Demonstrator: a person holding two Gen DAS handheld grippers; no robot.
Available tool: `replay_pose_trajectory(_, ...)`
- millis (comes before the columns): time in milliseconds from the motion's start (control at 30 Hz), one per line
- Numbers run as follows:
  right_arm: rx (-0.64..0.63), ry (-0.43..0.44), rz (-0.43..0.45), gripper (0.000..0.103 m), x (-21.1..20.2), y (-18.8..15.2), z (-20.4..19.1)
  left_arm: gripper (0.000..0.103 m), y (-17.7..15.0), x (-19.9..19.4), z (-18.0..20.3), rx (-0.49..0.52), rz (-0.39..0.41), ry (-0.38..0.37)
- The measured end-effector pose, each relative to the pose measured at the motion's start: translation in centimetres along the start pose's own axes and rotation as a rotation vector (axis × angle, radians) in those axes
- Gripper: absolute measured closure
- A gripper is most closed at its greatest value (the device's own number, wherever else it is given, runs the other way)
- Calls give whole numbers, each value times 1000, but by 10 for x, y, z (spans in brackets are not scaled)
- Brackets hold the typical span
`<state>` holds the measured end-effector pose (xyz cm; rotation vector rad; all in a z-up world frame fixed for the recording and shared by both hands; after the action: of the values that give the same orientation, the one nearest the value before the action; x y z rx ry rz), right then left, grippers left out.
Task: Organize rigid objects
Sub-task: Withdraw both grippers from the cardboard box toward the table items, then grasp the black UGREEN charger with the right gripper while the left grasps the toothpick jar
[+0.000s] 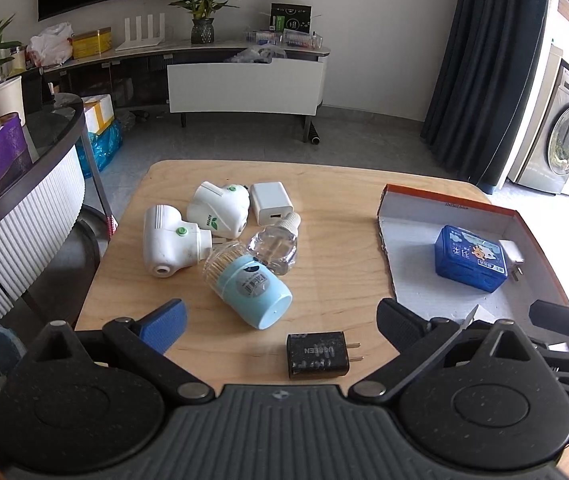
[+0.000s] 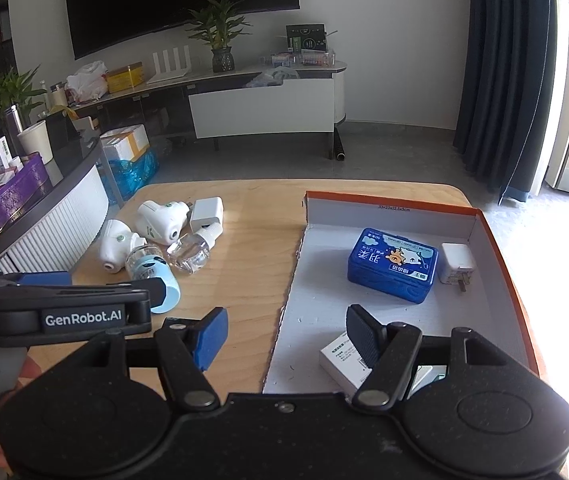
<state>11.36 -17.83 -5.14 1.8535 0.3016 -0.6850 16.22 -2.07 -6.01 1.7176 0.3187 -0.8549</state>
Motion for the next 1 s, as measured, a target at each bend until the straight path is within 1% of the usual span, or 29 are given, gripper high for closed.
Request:
replay_pose_trajectory(600,-25,55,-54,24,20,-20,-29,0,-24,0,-32,-37,-28,33)
replay_pose_trajectory(867,-38,94,-100,24,33,-36,-40,0,-42,5,-50,-60,-56,48)
replay_pose_trajectory(1000,-29,98,-137,24,45,-44,-40,0,-49,9,-59,-85,-70,53)
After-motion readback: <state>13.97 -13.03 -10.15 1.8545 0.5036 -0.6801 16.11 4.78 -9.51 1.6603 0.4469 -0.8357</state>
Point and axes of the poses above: each gripper's, at about its wrist camera, not at the fingertips, and x roughly the way its jaws point, z to its right, y to its top, the point moved 9 cm from there along x, roughly the way its jaws point, and after that the axes turned 13 degrees about x, right-handed, at the moved point
